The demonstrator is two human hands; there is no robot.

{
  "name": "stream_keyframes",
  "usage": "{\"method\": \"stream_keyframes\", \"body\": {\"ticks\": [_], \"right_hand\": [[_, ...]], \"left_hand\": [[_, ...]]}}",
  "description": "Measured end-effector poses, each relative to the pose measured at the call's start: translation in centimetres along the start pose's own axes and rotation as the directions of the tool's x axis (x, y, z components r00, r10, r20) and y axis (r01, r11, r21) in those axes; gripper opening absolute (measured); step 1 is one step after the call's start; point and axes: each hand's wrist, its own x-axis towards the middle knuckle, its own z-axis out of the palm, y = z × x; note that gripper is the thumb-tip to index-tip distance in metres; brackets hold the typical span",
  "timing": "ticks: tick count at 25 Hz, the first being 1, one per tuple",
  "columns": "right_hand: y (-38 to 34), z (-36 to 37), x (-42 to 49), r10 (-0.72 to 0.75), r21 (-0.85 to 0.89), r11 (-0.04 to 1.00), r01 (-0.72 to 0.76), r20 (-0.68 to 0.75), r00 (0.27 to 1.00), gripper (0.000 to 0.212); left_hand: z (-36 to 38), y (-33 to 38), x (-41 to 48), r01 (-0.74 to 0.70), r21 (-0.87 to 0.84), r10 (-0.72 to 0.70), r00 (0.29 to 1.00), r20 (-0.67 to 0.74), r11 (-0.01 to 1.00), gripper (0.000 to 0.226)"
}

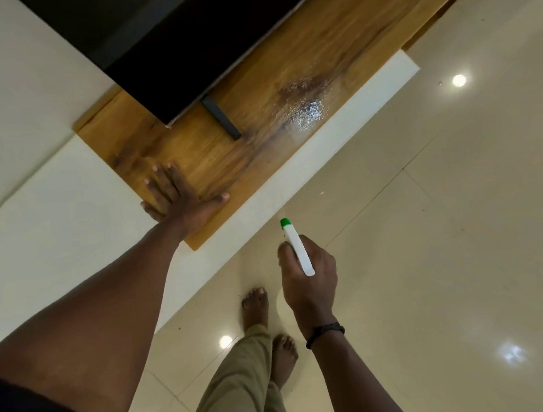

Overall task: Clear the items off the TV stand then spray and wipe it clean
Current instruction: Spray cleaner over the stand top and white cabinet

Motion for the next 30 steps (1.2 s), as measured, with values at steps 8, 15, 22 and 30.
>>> {"method": "stream_keyframes", "body": {"ticks": [8,15,22,30], "right_hand": [[-3.2,3.2,0.4,-0.173,0.049,0.984,0.172,0.013,0.985,0.019],[-1.4,4.2,-1.1,-0.144,0.040,0.988,0.147,-0.070,0.987,0.024],[2.8,4.7,-5.4,0.165,0.042,0.986,-0.160,-0.173,0.971,0.028],[0.1,10.5,-8.8,0.054,0.004,0.999,-0.054,-0.124,0.991,0.026]], "left_hand": [[0.5,-0.3,0.5,0.000,0.010,0.001,0.999,-0.054,1.000,0.154],[0.9,-0.9,1.2,-0.040,0.008,0.041,0.997,-0.068,0.999,0.150],[0.8,-1.0,1.3,-0.086,-0.051,0.082,0.994,-0.076,0.995,0.145],[0.5,-8.1,0.3,-0.395,-0.109,0.375,0.912,-0.166,0.912,0.112]]}}
